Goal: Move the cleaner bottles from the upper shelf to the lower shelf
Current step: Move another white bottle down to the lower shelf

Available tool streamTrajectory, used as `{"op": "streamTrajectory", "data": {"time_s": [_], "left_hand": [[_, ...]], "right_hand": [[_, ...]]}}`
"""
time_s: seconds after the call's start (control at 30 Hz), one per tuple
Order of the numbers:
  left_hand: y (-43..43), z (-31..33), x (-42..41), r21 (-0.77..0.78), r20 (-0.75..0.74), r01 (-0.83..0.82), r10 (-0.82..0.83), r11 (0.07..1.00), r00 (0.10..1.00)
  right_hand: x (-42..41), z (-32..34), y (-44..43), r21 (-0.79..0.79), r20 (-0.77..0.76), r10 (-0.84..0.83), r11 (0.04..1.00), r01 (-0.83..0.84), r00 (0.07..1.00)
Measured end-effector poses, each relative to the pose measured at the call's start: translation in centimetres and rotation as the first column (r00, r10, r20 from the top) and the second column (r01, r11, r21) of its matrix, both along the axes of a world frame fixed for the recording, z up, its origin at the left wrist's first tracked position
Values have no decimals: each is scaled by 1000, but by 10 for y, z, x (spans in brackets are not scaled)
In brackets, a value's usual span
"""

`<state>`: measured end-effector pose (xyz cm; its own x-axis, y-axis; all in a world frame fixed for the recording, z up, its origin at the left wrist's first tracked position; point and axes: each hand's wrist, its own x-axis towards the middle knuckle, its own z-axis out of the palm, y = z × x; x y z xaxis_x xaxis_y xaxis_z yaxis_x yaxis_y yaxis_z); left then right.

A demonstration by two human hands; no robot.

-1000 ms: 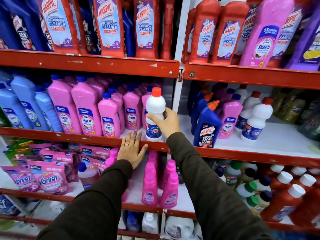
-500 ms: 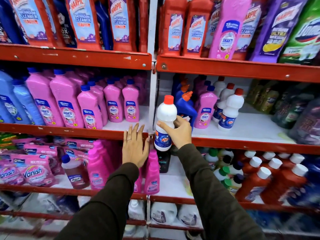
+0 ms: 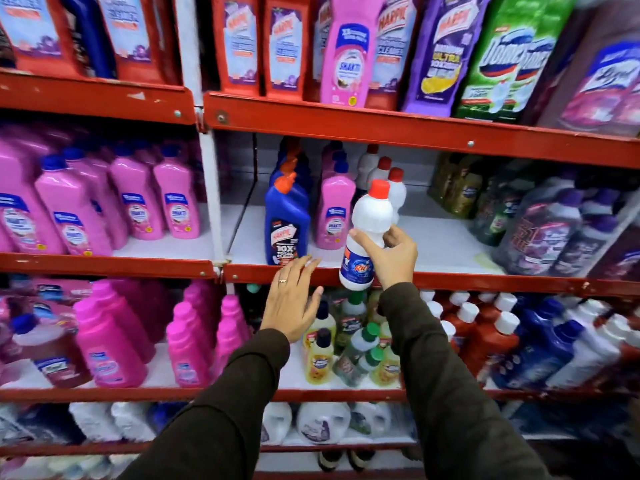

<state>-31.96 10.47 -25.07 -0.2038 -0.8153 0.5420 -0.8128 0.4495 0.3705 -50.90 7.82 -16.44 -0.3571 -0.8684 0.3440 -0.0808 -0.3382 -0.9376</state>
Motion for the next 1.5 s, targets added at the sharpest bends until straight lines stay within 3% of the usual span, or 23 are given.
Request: {"op": "streamTrajectory", "data": {"time_s": [0.17,0.4,0.93,1.27,1.4,1.5], "left_hand": [[-27,9,-42,32,84,29,-32,999,996],[-47,-2,-58,87,200,-115,96,989,975],[-53,-14,-56,55,233,-130,114,990,966],[-51,-5,-56,111,247,-107,76,988,966],[-38,12,-55,-5,57,11,-10,1000,998],[-32,36,-54,-140,-28,12,-16,990,999]], "right_hand": [[-46,7,-22,-24,-12,-63,998,62,998],[-71,4,-52,-22,-67,-49,999,47,997],[-69,-12,-63,60,-97,-39,997,45,995],[-71,-10,-61,90,-247,10,996,13,969],[-71,-7,-46,-66,-338,-144,989,129,930],[-70,10,-36,-296,-462,-332,932,210,822]]}}
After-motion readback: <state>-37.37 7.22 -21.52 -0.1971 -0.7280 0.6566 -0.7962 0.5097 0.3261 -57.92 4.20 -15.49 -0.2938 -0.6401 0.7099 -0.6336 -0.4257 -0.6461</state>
